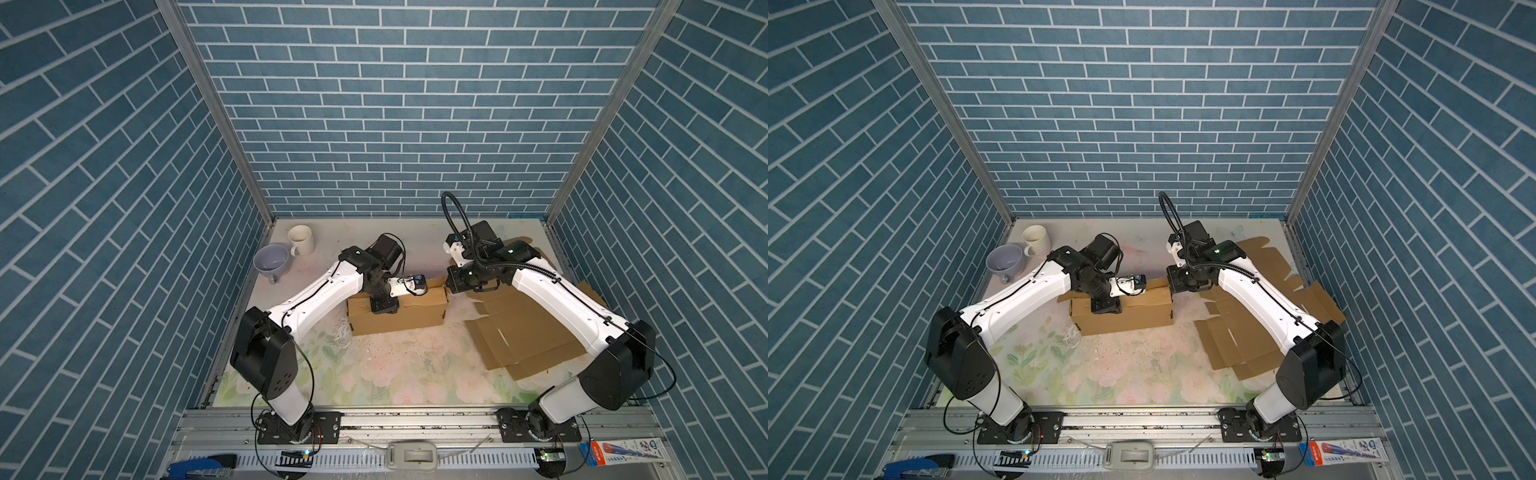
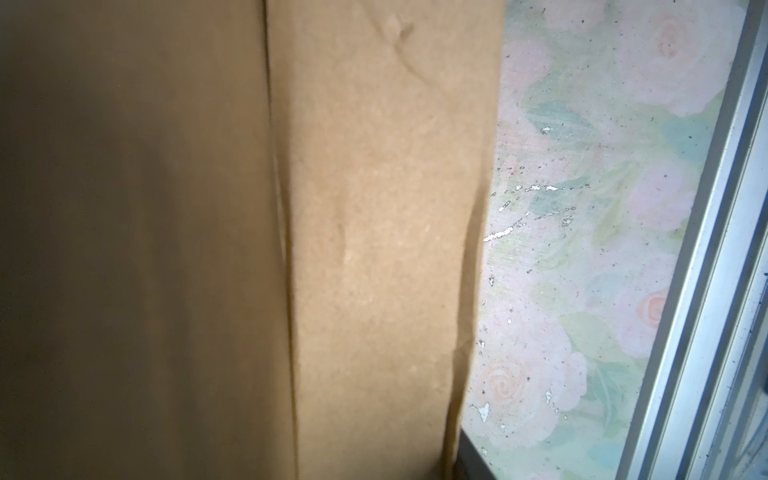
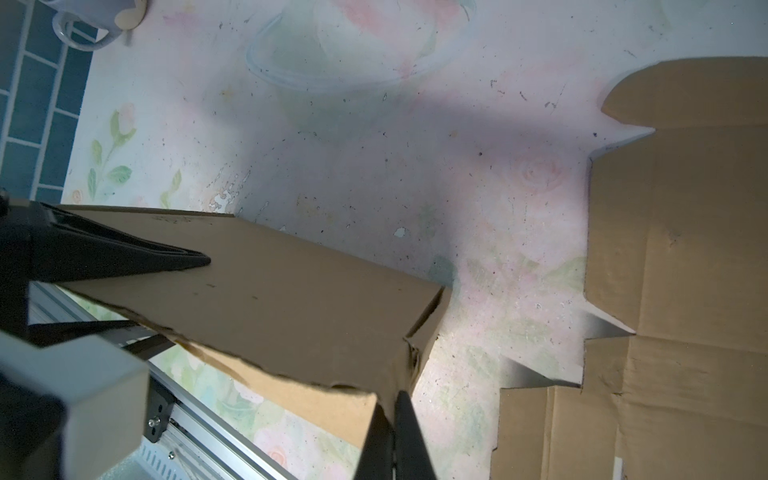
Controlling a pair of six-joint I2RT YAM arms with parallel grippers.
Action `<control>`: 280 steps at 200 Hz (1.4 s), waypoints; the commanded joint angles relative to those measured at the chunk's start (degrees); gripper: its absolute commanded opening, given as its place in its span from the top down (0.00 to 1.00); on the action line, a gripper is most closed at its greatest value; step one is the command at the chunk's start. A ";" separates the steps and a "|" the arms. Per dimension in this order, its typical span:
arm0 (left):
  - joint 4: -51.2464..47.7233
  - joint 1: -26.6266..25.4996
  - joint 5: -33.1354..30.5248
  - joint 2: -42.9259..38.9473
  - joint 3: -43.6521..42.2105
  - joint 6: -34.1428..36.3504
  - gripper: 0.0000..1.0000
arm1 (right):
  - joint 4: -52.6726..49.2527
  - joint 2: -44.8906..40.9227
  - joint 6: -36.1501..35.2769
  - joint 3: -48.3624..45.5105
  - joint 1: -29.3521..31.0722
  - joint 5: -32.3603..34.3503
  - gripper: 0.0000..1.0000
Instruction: Fold the paper box
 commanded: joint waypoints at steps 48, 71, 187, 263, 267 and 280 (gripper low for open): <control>-1.34 0.12 -0.81 2.91 -1.81 1.17 0.57 | 7.04 -2.22 8.05 -7.92 -0.02 0.12 1.00; -1.30 0.10 -1.19 2.84 -1.58 0.88 0.55 | 8.42 -2.40 8.81 -10.10 -0.09 0.25 1.00; -1.29 0.12 -3.05 1.26 -0.32 -0.56 0.49 | 10.31 -4.85 9.47 -15.74 -0.07 2.78 1.00; -1.56 0.12 -3.83 0.43 -0.19 -1.33 0.44 | 14.92 -6.70 11.41 -20.77 1.00 6.01 1.00; -1.56 0.06 -3.96 0.34 -0.05 -1.38 0.43 | 15.02 -6.78 11.38 -20.84 1.03 6.01 1.00; -1.63 0.11 -4.53 -0.05 0.13 -1.40 0.41 | 15.20 -7.10 11.52 -20.88 1.24 6.36 1.00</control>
